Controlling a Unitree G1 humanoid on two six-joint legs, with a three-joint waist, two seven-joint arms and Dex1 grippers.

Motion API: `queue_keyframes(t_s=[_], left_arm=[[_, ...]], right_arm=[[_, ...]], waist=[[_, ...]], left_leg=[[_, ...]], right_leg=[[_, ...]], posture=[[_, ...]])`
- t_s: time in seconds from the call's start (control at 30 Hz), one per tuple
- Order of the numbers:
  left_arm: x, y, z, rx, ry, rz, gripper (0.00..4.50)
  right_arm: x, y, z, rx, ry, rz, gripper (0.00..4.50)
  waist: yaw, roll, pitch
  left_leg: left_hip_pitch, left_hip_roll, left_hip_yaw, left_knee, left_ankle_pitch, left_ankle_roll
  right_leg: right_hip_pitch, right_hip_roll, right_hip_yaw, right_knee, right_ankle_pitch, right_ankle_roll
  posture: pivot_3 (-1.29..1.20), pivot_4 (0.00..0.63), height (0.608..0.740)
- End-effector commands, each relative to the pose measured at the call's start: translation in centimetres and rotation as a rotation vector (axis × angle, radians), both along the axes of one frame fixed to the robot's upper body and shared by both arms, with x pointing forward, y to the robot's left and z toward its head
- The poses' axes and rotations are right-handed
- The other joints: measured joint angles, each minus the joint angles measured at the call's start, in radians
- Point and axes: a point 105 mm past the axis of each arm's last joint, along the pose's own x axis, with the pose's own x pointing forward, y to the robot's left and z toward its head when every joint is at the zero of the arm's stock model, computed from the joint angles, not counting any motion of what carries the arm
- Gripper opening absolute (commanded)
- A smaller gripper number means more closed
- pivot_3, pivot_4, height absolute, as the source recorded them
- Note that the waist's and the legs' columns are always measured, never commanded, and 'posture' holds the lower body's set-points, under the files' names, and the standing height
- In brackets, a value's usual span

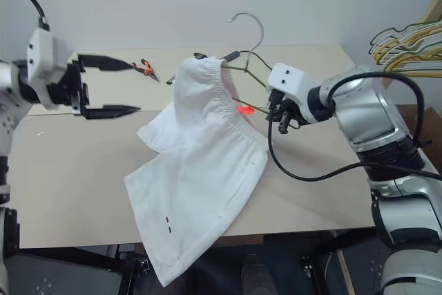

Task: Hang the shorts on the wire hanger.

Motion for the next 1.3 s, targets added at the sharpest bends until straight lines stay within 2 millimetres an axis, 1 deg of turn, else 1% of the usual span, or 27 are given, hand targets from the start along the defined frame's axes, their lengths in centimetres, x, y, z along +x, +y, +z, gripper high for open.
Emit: queue_keyframes(t_s=[0.03,0.17,0.23,0.3,0.37,0.43,0.57,0.67,0.7,0.83,0.87,0.9,0.93,1.07,1.1,1.3], left_arm=[[0.4,0.3,1.9,0.036,-0.077,-0.020,4.48],[1.3,-0.6,2.2,0.102,-0.072,-0.076,4.48],[1.6,-1.5,1.8,0.132,-0.038,-0.124,4.48],[1.6,-2.7,0.7,0.171,0.004,-0.184,4.48],[1.6,-3.7,-0.3,0.196,0.039,-0.227,4.48],[1.7,-4.3,-1.0,0.218,0.067,-0.252,4.48],[2.3,-5.3,-2.9,0.296,0.125,-0.273,4.48],[3.4,-5.3,-4.4,0.400,0.125,-0.244,3.92],[3.5,-5.3,-4.7,0.417,0.125,-0.244,3.63],[3.6,-5.5,-5.5,0.435,0.125,-0.260,2.42],[3.6,-5.5,-5.7,0.438,0.126,-0.263,2.05],[3.6,-5.6,-5.8,0.439,0.127,-0.265,1.78],[3.6,-5.6,-5.9,0.438,0.128,-0.267,1.37],[3.6,-5.9,-5.9,0.425,0.131,-0.273,0.09],[3.6,-5.9,-5.9,0.423,0.132,-0.274,0.02],[3.6,-6.0,-6.1,0.394,0.146,-0.276,0.02]], right_arm=[[-1.3,1.1,1.4,-0.059,-0.097,0.098,0.00],[-2.2,2.1,2.0,-0.072,-0.117,0.155,0.00],[-2.6,2.4,2.1,-0.080,-0.119,0.182,0.00],[-2.8,2.7,2.1,-0.089,-0.114,0.197,0.00],[-2.8,2.7,1.9,-0.099,-0.110,0.197,0.00],[-2.7,2.5,1.8,-0.115,-0.111,0.192,0.00],[-3.0,2.3,1.4,-0.124,-0.090,0.192,0.00],[-3.2,2.3,1.5,-0.122,-0.086,0.195,0.00],[-3.3,2.4,1.5,-0.121,-0.084,0.195,0.00],[-3.5,2.5,1.6,-0.112,-0.078,0.196,0.00],[-3.5,2.6,1.6,-0.112,-0.077,0.196,0.00],[-3.5,2.6,1.6,-0.111,-0.075,0.196,0.00],[-3.5,2.6,1.6,-0.109,-0.073,0.195,0.00],[-3.6,2.7,1.6,-0.107,-0.068,0.193,0.00],[-3.6,2.7,1.6,-0.106,-0.065,0.193,0.00],[-3.4,2.6,1.5,-0.124,-0.060,0.178,0.00]], waist=[[-0.002,0.000,0.000],[-0.005,0.000,-0.002],[-0.007,0.000,-0.003],[-0.011,0.001,-0.007],[-0.015,0.001,-0.014],[-0.020,0.001,-0.015],[-0.034,0.001,-0.016],[-0.037,0.000,-0.019],[-0.039,0.000,-0.019],[-0.053,0.000,-0.019],[-0.057,0.000,-0.019],[-0.060,0.000,-0.019],[-0.062,0.000,-0.019],[-0.067,0.000,-0.019],[-0.067,0.000,-0.019],[-0.066,0.000,-0.019]], left_leg=[[0.000,0.000,0.000,0.000,0.000,0.000],[-0.002,0.000,0.000,0.003,0.000,0.000],[-0.002,0.000,0.000,0.003,0.000,0.000],[-0.003,0.000,0.000,0.003,0.000,0.000],[-0.009,0.000,0.000,0.003,0.000,0.000],[-0.011,0.000,-0.001,0.005,0.001,0.000],[-0.012,-0.001,-0.001,0.009,0.001,0.000],[-0.012,-0.001,-0.001,0.009,0.001,0.000],[-0.012,-0.001,-0.001,0.009,0.001,0.000],[-0.013,0.000,-0.001,0.010,0.001,0.000],[-0.013,0.000,-0.001,0.010,0.001,0.000],[-0.013,-0.001,-0.001,0.010,0.001,0.000],[-0.013,-0.001,-0.001,0.010,0.001,0.000],[-0.014,-0.001,-0.001,0.014,0.000,0.000],[-0.014,-0.001,-0.001,0.014,0.000,0.000],[-0.014,-0.001,-0.001,0.014,0.000,0.000]], right_leg=[[0.000,0.000,0.000,0.000,0.000,0.000],[-0.003,0.000,0.000,0.004,0.000,0.000],[-0.004,0.000,0.000,0.005,0.000,0.000],[-0.004,0.000,0.000,0.005,0.000,0.000],[-0.012,0.000,0.001,0.007,0.000,0.000],[-0.014,0.000,0.001,0.011,0.000,0.000],[-0.014,0.000,0.001,0.011,0.000,0.000],[-0.014,0.000,0.000,0.010,0.000,0.000],[-0.014,0.000,0.000,0.010,0.000,0.000],[-0.014,0.000,0.000,0.011,0.000,0.000],[-0.014,0.000,0.000,0.011,0.000,0.000],[-0.014,0.000,0.000,0.011,0.000,0.000],[-0.014,0.000,0.001,0.011,0.000,0.000],[-0.014,0.000,0.001,0.012,0.000,0.001],[-0.014,0.000,0.001,0.012,0.000,0.001],[-0.014,0.000,0.001,0.012,-0.001,0.001]], posture=[[-0.07,0.039,0.740],[-0.07,0.030,0.740],[-0.08,0.022,0.740],[-0.08,0.015,0.740],[-0.09,0.011,0.740],[-0.09,0.009,0.740],[-0.10,0.005,0.740],[-0.11,0.007,0.740],[-0.11,0.009,0.740],[-0.12,0.013,0.740],[-0.12,0.014,0.740],[-0.12,0.015,0.740],[-0.12,0.015,0.740],[-0.12,0.017,0.740],[-0.12,0.018,0.740],[-0.12,0.022,0.740]])
